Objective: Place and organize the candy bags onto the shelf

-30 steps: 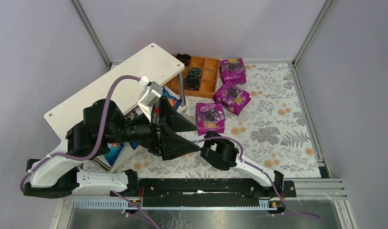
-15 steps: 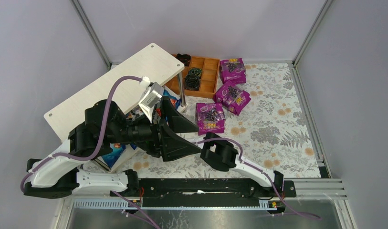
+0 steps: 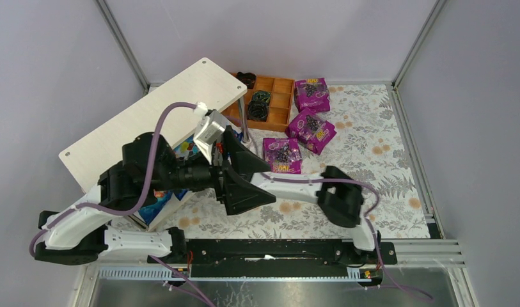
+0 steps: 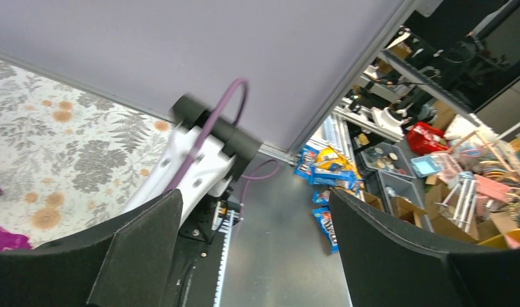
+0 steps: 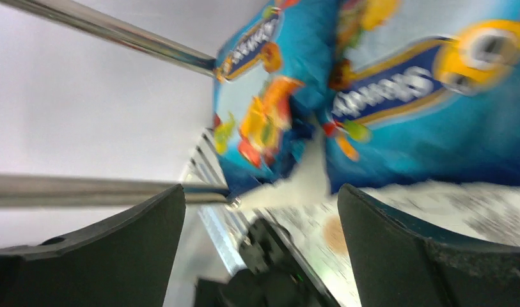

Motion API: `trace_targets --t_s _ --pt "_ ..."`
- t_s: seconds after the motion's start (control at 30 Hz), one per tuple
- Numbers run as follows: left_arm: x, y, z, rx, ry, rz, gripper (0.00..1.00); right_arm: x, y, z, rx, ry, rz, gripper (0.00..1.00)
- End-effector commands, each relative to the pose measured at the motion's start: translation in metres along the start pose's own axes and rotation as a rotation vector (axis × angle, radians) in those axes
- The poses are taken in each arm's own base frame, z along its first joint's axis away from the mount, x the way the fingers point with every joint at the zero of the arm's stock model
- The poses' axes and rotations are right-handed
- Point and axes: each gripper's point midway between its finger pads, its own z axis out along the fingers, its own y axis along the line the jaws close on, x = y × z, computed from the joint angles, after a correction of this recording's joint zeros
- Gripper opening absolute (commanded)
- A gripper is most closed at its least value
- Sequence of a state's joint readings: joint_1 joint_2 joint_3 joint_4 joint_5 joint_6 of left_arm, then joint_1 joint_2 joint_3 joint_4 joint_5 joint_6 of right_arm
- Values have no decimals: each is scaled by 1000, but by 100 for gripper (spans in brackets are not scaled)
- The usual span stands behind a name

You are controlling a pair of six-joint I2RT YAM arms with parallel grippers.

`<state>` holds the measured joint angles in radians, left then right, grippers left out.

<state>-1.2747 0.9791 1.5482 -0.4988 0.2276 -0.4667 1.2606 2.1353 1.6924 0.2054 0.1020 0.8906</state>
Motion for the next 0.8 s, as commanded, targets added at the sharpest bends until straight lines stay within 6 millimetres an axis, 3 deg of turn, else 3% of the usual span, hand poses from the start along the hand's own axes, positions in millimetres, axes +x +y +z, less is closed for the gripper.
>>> trace_targets --t_s 0.0,0.1,0.23,0.37,0.47,0.6,0.77 --pt "-18 9 8 -46 -58 81 90 -36 3 -79 -22 -43 -140 97" --pt "-16 29 14 -131 -59 120 94 -43 -43 -123 64 -59 -176 99" --pt "-6 78 23 -334 -61 183 99 -50 -137 -185 309 -110 -169 100" --pt "5 133 30 -571 -75 236 99 -53 -201 -254 503 -174 -171 100" --pt "8 163 40 -690 -121 283 99 -59 -238 -299 623 -247 -169 100" --pt "17 194 67 -740 -120 318 99 -76 -268 -330 643 -308 -105 100" --pt "8 243 95 -708 -130 250 99 -103 -302 -334 683 -316 -36 100"
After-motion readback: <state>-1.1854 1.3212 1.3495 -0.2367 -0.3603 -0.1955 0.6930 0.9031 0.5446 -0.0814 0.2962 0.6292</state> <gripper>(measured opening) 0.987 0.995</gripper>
